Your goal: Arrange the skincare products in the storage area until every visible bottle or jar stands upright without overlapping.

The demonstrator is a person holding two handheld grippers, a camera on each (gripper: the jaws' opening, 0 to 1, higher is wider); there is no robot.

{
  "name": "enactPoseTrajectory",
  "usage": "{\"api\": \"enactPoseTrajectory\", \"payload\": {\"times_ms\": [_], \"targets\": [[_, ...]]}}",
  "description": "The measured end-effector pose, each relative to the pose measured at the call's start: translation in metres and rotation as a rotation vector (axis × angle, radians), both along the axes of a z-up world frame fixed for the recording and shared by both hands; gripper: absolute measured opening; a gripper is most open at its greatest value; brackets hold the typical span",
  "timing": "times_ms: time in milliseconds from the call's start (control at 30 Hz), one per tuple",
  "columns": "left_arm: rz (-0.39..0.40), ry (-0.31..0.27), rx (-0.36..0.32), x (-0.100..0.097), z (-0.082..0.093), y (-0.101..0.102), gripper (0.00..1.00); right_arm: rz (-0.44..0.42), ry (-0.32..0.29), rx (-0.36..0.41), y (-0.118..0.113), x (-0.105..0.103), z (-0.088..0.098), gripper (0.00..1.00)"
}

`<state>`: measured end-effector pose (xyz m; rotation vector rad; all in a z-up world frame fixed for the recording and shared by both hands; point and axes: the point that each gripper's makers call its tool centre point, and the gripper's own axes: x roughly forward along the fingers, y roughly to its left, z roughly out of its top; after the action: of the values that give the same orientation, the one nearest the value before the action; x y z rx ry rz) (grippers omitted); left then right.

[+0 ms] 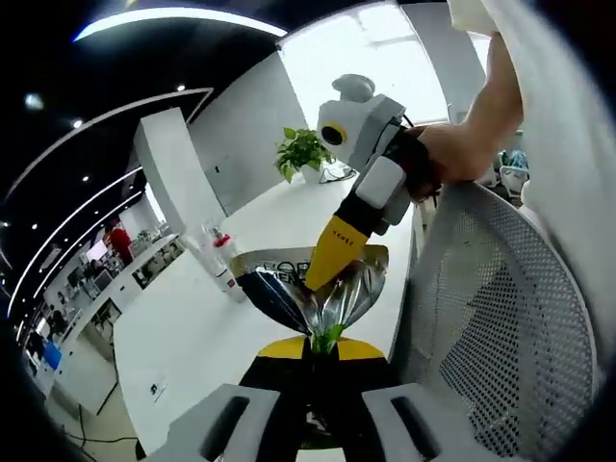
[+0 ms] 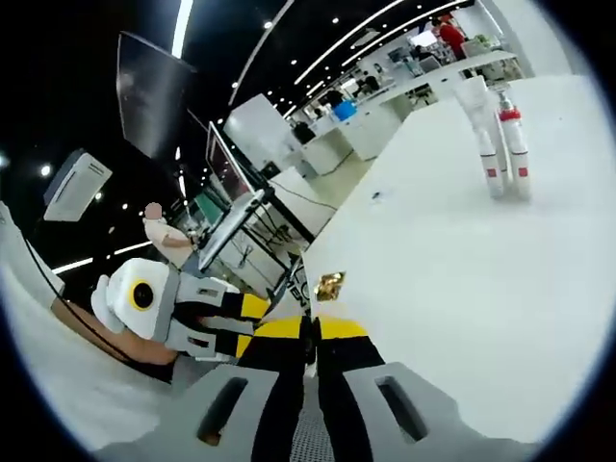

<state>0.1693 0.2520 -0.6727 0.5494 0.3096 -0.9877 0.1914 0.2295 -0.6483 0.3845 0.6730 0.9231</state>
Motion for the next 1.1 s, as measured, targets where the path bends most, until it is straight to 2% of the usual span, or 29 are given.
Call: {"api": "enactPoseTrajectory", "payload": {"times_ms": [67, 100, 167, 200, 233, 300, 333, 400, 433, 500, 533, 600, 700, 733, 800, 867, 933, 967, 1033, 1100], "targets": [[0.006, -0.001, -0.001, 0.002, 0.0, -0.001, 0.1, 0.009, -0.044, -0.019, -0.002, -0.001, 0.003, 0.0], [0.028, 0.024, -0.016, 0.002, -0.002, -0.002, 0.11, 0.015, -0.05, -0.016, -0.002, -0.003, 0.004, 0.0], [0.028, 0.03, -0.008, 0.003, -0.003, -0.001, 0.15, 0.02, -0.056, -0.021, -0.002, -0.003, 0.003, 0.0], [0.041, 0.048, -0.004, 0.003, -0.006, 0.001, 0.19, 0.027, -0.067, -0.026, -0.002, -0.003, 0.004, 0.0], [0.063, 0.092, -0.017, 0.002, -0.008, 0.002, 0.23, 0.034, -0.109, -0.057, -0.003, -0.001, 0.003, 0.0], [0.086, 0.112, -0.031, 0.006, -0.009, 0.006, 0.32, 0.041, -0.138, -0.098, -0.003, -0.002, -0.001, 0.0], [0.101, 0.145, -0.053, 0.005, -0.01, 0.006, 0.33, 0.053, -0.153, -0.115, -0.002, -0.003, -0.002, 0.0], [0.113, 0.254, -0.051, 0.0, -0.019, 0.01, 0.33, 0.06, -0.198, -0.156, -0.003, -0.001, -0.005, 0.0], [0.135, 0.284, -0.057, 0.0, -0.021, 0.012, 0.35, 0.063, -0.216, -0.165, -0.002, -0.001, -0.005, 0.0], [0.146, 0.298, -0.078, 0.003, -0.02, 0.014, 0.42, 0.079, -0.212, -0.164, 0.002, -0.006, -0.006, 0.0], [0.167, 0.304, -0.109, 0.005, -0.017, 0.015, 0.45, 0.095, -0.238, -0.194, 0.001, -0.007, -0.008, 0.0], [0.188, 0.321, -0.16, 0.008, -0.012, 0.017, 0.47, 0.105, -0.243, -0.215, 0.001, -0.009, -0.011, 0.0], [0.232, 0.335, -0.18, 0.015, -0.011, 0.028, 0.48, 0.143, -0.277, -0.247, 0.003, -0.012, -0.015, 0.0], [0.241, 0.345, -0.194, 0.017, -0.01, 0.03, 0.48, 0.155, -0.271, -0.247, 0.005, -0.015, -0.015, 0.0], [0.233, 0.36, -0.198, 0.016, -0.011, 0.03, 0.48, 0.191, -0.275, -0.243, 0.009, -0.022, -0.015, 0.0], [0.201, 0.383, -0.2, 0.01, -0.013, 0.025, 0.48, 0.244, -0.349, -0.227, 0.015, -0.029, -0.007, 0.0], [0.161, 0.444, -0.2, 0.001, -0.018, 0.018, 0.48, 0.28, -0.364, -0.239, 0.016, -0.038, -0.007, 0.0], [0.122, 0.481, -0.177, -0.007, -0.023, 0.014, 0.48, 0.298, -0.37, -0.241, 0.017, -0.042, -0.008, 0.0], [0.091, 0.47, -0.142, -0.011, -0.027, 0.011, 0.47, 0.314, -0.372, -0.238, 0.019, -0.046, -0.008, 0.0], [0.08, 0.483, -0.147, -0.014, -0.027, 0.008, 0.42, 0.332, -0.384, -0.236, 0.019, -0.048, -0.007, 0.0]]}}
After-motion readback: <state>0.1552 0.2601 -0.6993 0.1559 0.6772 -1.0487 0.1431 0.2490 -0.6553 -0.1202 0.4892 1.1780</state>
